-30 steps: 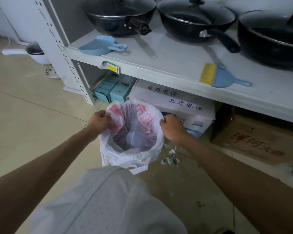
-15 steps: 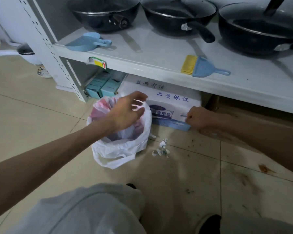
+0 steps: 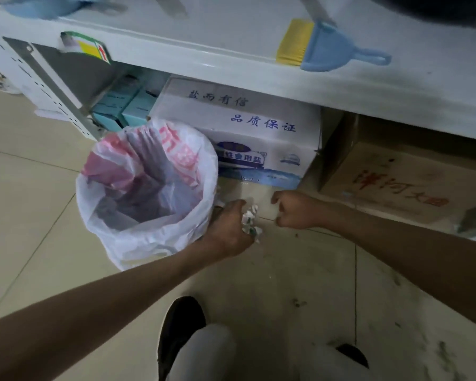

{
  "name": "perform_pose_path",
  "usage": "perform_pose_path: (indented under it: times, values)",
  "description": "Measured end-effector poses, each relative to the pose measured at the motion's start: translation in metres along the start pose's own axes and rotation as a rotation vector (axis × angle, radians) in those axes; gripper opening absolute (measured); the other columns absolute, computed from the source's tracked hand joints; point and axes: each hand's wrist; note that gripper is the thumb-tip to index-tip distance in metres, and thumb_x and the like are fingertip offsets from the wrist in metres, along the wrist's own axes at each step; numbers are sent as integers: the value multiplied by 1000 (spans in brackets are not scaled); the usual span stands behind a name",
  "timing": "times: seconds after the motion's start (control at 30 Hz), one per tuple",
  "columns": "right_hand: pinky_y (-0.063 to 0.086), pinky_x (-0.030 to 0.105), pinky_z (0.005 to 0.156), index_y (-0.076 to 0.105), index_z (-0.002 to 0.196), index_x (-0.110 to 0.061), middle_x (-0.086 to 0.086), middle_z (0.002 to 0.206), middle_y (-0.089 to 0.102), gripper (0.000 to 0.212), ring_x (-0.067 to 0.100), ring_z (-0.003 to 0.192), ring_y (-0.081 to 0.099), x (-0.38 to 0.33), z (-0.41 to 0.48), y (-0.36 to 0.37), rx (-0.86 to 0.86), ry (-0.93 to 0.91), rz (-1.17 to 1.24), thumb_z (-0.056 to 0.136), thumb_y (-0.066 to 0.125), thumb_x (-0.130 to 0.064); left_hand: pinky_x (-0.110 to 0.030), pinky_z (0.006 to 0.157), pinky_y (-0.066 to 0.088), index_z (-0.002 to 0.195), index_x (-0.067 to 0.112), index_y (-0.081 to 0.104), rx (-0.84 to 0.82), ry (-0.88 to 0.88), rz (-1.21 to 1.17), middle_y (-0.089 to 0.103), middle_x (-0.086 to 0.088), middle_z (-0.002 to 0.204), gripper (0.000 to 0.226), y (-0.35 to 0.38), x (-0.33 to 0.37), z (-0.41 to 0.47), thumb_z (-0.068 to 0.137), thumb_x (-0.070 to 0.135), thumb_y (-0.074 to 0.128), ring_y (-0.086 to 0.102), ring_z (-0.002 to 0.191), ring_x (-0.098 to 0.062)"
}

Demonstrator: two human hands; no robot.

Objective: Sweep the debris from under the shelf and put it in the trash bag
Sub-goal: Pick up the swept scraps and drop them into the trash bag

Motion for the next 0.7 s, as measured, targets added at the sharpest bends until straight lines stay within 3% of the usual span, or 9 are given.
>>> perform_pose_path:
  times: [0.1,0.23,0.33,0.37,0.47,0.53,0.6,0.63,0.7]
  values:
    - [46,32,93,30,143,-8,15,133,44,76,25,114,49,2,16,17,-23,-2,9,78,68,-17,-30,108,31,142,14,38,14,-67,31,43,-7,144,73,20,-12,18,82,38,72,42,133,-27]
    - [44,37,98,21,145,-9,14,132,37,92,28,120,44,4,35,41,-58,-33,45,72,77,-14,-35,98,44,129,20,47,-11,-110,94,52,-3,128,66,46,-26,37,72,46,67,51,123,-26]
    - [41,35,102,25,141,-5,15,132,33,95,27,122,40,7,46,56,-46,-63,84,66,82,-15,-44,107,39,133,18,49,-32,-128,61,49,-3,132,83,64,-32,50,66,68,50,46,130,-27]
    - [41,34,101,27,139,-6,15,130,32,93,26,120,40,8,49,61,-40,-75,93,65,84,-16,-46,110,36,136,17,46,-44,-133,46,47,-4,135,83,64,-33,51,69,67,50,42,133,-28]
    - [42,30,99,32,134,-8,12,128,32,92,27,118,42,13,58,75,-5,-85,123,59,85,-16,-50,108,31,143,11,35,-18,-201,75,37,-11,145,76,61,-31,47,81,34,72,33,135,-33]
    - [39,28,103,34,135,-7,12,128,34,93,27,121,40,16,62,82,37,-112,139,58,85,-14,-51,108,31,143,10,35,8,-201,70,35,-14,146,78,64,-34,48,80,33,74,32,136,-35]
    - [31,19,106,35,138,-7,13,130,36,93,22,123,36,18,67,88,87,-151,132,60,83,-17,-43,106,36,134,11,46,18,-179,17,44,-10,138,68,69,-36,51,79,43,69,40,133,-32]
    - [28,13,104,36,139,-8,13,130,37,91,19,122,35,19,70,92,107,-153,117,61,82,-18,-31,100,38,126,11,53,9,-164,2,52,-8,129,57,69,-36,52,81,44,65,48,127,-27]
    - [24,2,94,46,132,-14,10,125,45,81,10,113,33,18,74,95,123,-160,96,60,81,-22,-15,87,30,118,11,57,9,-137,-2,58,-5,121,41,70,-40,54,87,35,65,53,120,-20]
Point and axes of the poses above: each hand's wrist, its own z-axis towards the middle knuckle, its own y-axis out of the palm, x = y × z
